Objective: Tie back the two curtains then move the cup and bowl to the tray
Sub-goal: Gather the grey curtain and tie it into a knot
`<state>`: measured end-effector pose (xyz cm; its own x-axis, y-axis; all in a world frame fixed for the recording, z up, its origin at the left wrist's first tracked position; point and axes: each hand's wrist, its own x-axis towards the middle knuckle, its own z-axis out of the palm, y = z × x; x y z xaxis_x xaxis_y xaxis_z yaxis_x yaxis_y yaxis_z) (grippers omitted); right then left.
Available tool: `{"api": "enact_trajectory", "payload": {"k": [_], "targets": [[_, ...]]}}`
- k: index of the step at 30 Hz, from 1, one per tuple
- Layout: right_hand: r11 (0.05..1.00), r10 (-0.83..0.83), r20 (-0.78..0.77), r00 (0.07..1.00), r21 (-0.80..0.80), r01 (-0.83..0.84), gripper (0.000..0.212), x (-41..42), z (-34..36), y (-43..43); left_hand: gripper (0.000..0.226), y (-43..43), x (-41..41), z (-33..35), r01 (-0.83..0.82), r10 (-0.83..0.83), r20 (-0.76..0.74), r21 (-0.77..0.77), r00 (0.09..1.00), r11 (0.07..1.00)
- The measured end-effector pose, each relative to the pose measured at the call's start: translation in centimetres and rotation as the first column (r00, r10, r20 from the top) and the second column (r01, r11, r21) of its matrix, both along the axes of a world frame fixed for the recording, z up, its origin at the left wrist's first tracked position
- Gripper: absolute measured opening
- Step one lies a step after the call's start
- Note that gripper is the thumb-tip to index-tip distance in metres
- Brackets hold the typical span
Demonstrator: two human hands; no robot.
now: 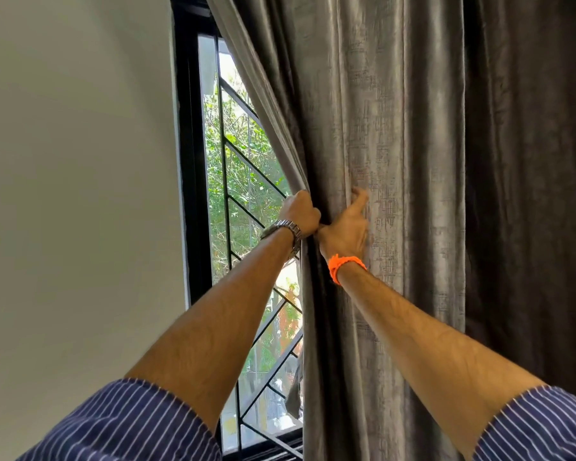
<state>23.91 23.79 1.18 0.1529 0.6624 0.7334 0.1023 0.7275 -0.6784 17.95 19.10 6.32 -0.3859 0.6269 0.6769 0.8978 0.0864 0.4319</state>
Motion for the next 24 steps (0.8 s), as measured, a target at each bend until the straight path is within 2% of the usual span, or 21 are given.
{"api": "enact_trajectory", "payload": {"k": [2,5,10,13,17,20,22,24], "targets": [[0.991,0.067,-0.025,0.997,-0.11,-0.07,0.074,-0.6,-0.1,0.0,0.021,-0.4,-0.4,-0.3,-0.011,0.011,0.003,0.006,1.0,1.0],[0.98,0.087,0.035,0.996,-0.185,-0.079,0.057,-1.4,-0.5,-0.3,0.025,-1.2,-1.2,-0.9,-0.026,0.026,0.034,0.006,0.999,1.0],[0.984,0.093,0.164,0.982,-0.163,-0.066,0.027,-2.6,-1.0,-2.7,0.027,-3.5,-3.2,-2.0,-0.046,0.046,0.086,-0.001,0.995,0.999],[0.976,0.155,0.226,0.962,-0.187,-0.113,0.023,-3.4,-1.0,-4.4,0.027,-4.8,-4.3,-2.6,-0.054,0.053,0.128,0.005,0.99,0.999],[0.986,0.167,0.342,0.925,-0.066,-0.153,0.019,-4.9,-0.7,-6.9,0.031,-6.7,-5.3,-3.1,-0.04,0.037,0.157,0.021,0.987,0.999],[0.972,0.233,0.289,0.929,-0.054,-0.227,0.022,-5.9,-0.4,-8.7,0.034,-8.2,-6.1,-3.4,-0.03,0.024,0.156,0.036,0.987,0.999],[0.909,0.411,0.133,0.902,-0.132,-0.395,0.019,-6.4,-0.1,-9.7,0.028,-9.2,-6.7,-3.5,-0.026,0.018,0.163,0.049,0.987,0.998],[0.837,0.521,-0.009,0.854,-0.194,-0.512,0.027,-6.8,0.0,-10.9,0.028,-10.5,-7.1,-3.5,-0.028,0.019,0.162,0.053,0.987,0.998]]}}
